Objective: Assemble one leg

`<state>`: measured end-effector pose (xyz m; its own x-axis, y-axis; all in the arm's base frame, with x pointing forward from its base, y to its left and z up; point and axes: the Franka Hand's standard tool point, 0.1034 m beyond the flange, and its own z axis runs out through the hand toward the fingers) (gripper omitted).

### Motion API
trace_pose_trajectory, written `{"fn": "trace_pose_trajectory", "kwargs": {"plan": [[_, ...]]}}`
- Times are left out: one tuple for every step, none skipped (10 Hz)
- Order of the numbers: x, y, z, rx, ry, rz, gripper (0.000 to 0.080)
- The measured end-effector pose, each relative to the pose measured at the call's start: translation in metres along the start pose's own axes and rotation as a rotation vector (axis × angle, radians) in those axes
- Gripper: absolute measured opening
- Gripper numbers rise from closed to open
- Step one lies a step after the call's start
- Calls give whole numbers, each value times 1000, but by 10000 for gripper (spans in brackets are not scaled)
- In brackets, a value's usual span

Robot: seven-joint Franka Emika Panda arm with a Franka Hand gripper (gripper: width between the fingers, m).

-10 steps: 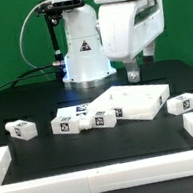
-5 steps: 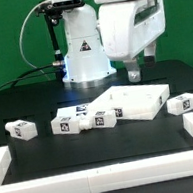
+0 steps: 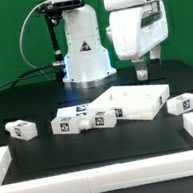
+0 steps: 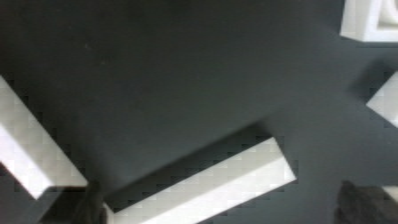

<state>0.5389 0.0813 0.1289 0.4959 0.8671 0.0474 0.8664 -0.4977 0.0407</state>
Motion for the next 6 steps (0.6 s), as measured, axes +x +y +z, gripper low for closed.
{"fn": "trace_pose_trajectory", "kwargs": {"plan": [[0, 0, 0, 0, 0, 0, 650], [-2, -2, 2, 3, -2, 0, 650], [-4, -9, 6, -13, 12, -10, 650], [-15, -32, 12, -28, 25, -46, 650], [-24, -53, 19, -33, 32, -72, 650], [-26, -55, 23, -35, 36, -69, 650]]}}
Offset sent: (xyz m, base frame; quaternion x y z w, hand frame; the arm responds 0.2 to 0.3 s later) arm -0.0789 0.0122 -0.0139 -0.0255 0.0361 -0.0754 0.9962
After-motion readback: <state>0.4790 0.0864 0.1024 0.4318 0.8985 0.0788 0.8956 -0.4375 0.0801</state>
